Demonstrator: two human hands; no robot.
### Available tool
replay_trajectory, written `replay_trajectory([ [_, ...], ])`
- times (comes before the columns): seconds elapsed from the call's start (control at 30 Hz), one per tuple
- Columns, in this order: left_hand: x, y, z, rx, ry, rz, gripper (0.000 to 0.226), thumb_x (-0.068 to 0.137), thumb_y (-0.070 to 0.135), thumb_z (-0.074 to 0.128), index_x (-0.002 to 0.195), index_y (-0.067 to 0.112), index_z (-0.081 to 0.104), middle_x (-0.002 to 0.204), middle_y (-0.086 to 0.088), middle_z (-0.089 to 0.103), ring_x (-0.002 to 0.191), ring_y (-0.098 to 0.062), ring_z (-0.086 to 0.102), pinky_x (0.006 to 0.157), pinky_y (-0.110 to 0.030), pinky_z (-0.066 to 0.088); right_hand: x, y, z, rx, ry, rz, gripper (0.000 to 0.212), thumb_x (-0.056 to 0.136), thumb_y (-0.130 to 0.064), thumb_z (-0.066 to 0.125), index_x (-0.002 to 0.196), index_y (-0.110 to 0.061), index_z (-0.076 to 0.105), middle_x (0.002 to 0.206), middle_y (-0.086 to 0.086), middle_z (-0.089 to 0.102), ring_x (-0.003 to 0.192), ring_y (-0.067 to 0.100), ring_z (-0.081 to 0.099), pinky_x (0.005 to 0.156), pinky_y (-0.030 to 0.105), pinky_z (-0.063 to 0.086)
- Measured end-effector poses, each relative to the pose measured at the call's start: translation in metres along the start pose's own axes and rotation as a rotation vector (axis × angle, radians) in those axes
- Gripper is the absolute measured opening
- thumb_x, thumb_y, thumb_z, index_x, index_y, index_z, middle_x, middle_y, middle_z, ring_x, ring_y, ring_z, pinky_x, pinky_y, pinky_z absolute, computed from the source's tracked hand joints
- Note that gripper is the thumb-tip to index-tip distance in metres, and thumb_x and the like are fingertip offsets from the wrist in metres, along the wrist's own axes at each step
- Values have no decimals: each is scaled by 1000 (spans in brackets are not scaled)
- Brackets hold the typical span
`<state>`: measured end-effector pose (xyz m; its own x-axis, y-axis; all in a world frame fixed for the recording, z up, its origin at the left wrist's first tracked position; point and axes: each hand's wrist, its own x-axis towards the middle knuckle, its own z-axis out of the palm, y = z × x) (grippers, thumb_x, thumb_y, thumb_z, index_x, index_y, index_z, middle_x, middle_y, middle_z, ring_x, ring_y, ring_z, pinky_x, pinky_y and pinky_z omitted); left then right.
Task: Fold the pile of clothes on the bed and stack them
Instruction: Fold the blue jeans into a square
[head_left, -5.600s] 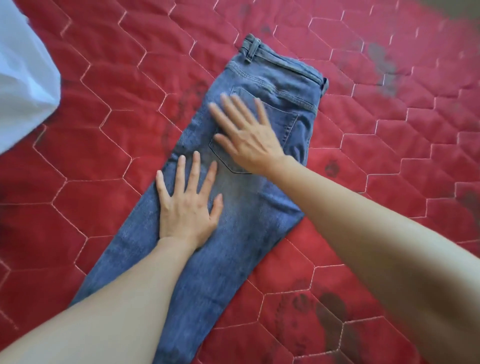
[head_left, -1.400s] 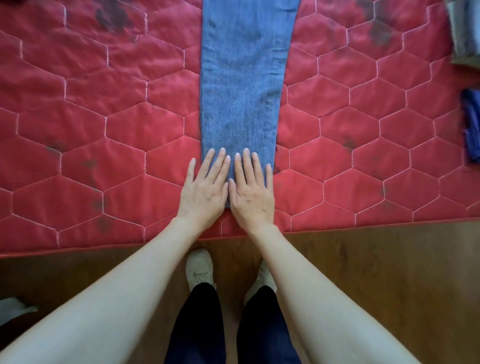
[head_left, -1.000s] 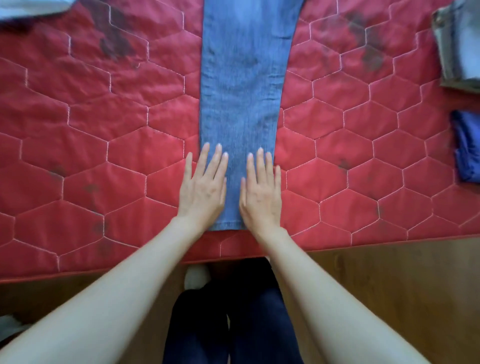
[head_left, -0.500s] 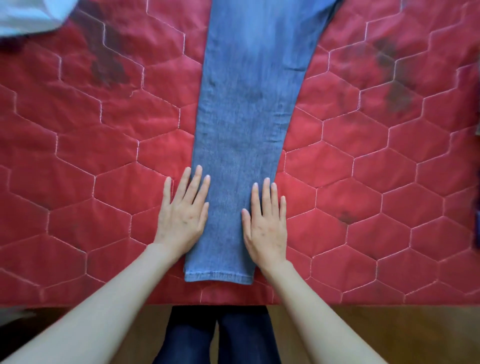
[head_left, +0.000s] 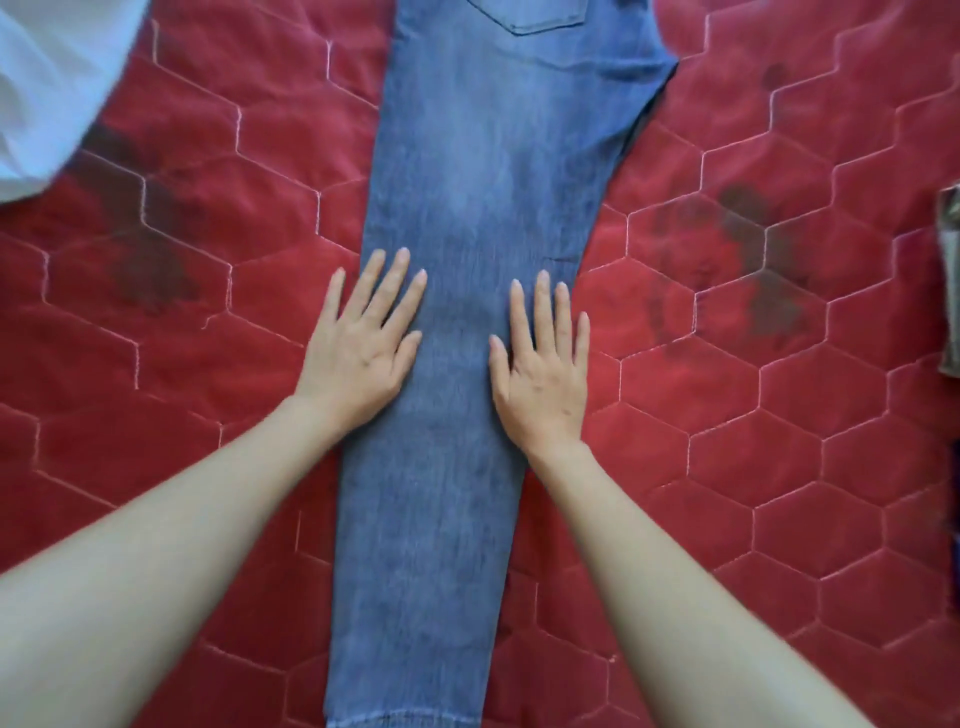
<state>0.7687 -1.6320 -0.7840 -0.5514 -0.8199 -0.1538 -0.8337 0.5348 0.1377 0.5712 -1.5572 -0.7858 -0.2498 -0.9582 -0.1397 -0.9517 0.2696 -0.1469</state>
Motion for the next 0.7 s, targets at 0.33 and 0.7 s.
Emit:
replay_trajectory([
  [0.33,79,2,-28,-39,149,77,52,97,25,37,147,10,37,156,-12,27,145,-31,23,116,-56,11,70,-24,-29,28,149,-24,52,99,-30,37,148,-14,37,157,16,22,147,28,16,119,52,12],
  [0.7,162,-33,-29,-42,25,3,60,97,42,20,153,22,23,161,-5,13,149,-25,8,117,-52,5,168,7,-26,-81,29,44,61,99,-52,27,154,-28,15,163,1,5,150,19,2,120,46,-1],
])
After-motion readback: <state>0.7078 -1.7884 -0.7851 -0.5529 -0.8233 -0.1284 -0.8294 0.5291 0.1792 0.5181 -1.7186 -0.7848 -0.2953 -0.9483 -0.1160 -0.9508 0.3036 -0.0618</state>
